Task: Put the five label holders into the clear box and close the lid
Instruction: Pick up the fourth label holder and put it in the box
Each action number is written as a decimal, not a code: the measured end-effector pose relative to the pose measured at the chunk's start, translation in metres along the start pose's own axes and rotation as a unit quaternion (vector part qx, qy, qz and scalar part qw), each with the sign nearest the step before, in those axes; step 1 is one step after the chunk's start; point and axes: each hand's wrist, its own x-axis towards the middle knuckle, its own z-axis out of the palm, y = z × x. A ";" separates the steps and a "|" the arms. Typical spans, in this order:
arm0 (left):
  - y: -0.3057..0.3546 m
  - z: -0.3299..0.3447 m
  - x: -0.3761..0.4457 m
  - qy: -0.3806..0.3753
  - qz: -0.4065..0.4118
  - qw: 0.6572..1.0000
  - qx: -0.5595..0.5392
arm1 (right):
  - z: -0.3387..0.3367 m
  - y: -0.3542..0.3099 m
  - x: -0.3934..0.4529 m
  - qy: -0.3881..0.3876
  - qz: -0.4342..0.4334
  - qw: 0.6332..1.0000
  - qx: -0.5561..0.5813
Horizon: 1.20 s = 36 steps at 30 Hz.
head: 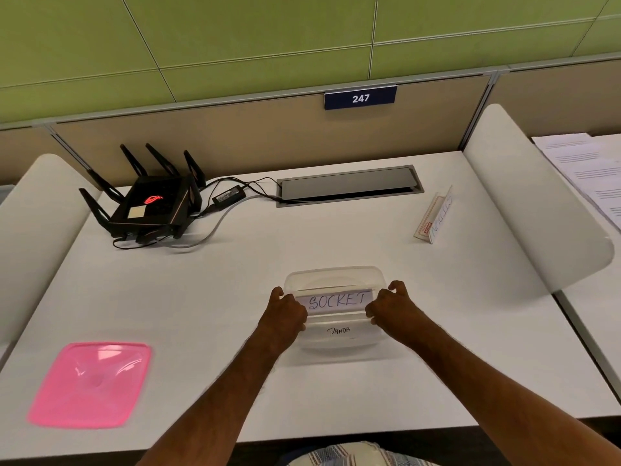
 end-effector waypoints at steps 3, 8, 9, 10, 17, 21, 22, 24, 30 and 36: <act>-0.003 -0.002 -0.004 -0.011 -0.019 1.000 -0.003 | 0.000 0.000 -0.001 0.009 -0.004 1.000 0.003; 0.002 -0.009 -0.008 0.015 -0.001 1.000 0.018 | -0.006 -0.002 -0.003 -0.002 -0.006 1.000 -0.008; 0.002 -0.010 -0.008 0.019 -0.003 1.000 0.017 | -0.007 -0.002 -0.003 -0.006 -0.007 1.000 -0.012; 0.003 -0.011 -0.008 0.024 -0.001 0.999 0.026 | -0.008 -0.002 -0.004 -0.004 -0.010 1.000 -0.010; 0.010 -0.023 -0.003 0.124 0.022 0.992 0.000 | -0.011 0.004 -0.009 0.148 0.002 0.972 0.182; 0.024 -0.033 0.008 0.233 -0.001 0.972 -0.017 | -0.015 0.013 -0.005 0.187 0.081 0.943 0.264; 0.027 -0.034 0.012 0.256 -0.004 0.966 -0.029 | -0.016 0.016 -0.004 0.185 0.100 0.932 0.295; 0.033 -0.041 0.020 0.287 -0.012 0.956 -0.059 | -0.017 0.022 -0.001 0.176 0.133 0.909 0.353; 0.061 -0.073 0.052 0.276 -0.037 0.948 -0.153 | -0.015 0.050 0.006 0.149 0.219 0.865 0.426; 0.095 -0.086 0.095 0.248 -0.036 0.933 -0.256 | -0.009 0.081 0.013 0.125 0.280 0.827 0.471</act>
